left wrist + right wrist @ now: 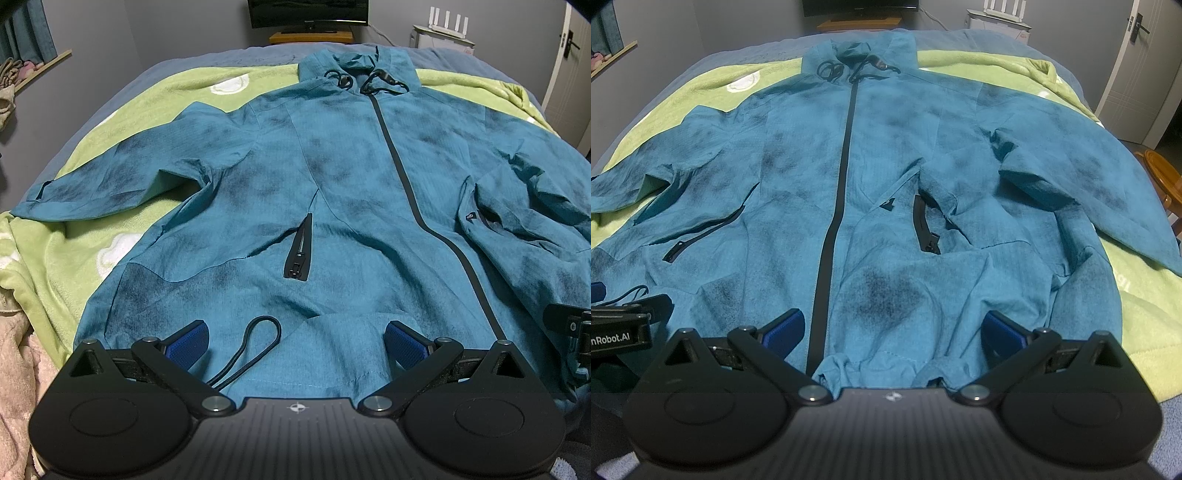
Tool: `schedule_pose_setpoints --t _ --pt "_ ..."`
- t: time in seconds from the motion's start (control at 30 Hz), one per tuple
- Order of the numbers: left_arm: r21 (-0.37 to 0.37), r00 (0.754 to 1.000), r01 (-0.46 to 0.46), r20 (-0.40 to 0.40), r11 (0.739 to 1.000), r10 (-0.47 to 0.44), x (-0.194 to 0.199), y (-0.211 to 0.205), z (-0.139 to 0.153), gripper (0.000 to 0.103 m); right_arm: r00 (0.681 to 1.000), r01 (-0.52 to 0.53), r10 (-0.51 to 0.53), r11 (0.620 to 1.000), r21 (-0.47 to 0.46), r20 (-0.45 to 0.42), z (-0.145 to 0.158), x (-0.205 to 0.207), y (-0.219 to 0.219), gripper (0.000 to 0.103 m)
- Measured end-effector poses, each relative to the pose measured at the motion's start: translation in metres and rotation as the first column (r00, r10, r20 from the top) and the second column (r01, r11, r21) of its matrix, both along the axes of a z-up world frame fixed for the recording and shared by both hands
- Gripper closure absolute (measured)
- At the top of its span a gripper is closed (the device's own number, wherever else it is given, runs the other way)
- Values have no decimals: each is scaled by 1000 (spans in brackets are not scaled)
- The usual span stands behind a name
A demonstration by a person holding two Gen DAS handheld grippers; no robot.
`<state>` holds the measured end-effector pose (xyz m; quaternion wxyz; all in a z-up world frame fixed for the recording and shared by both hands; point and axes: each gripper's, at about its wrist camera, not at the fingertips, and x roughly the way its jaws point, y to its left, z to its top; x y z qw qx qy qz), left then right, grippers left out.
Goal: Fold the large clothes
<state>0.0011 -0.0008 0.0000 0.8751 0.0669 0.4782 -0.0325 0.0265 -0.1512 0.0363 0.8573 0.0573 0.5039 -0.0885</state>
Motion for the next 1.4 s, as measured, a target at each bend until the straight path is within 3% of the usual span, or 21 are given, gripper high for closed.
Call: schedule_pose_setpoints --t 0.9,1.17,1.4 --pt "23 1000 8 8 1000 -8 2 -1 -3 0 999 34 -34 999 11 40 1 2 -12 0" --pt "23 999 28 37 999 -29 14 -4 5 0 971 107 -106 994 9 212 23 6 -53 0" --pt "4 977 78 198 997 -78 38 -7 18 0 884 223 -189 974 -30 427 43 6 -126 0"
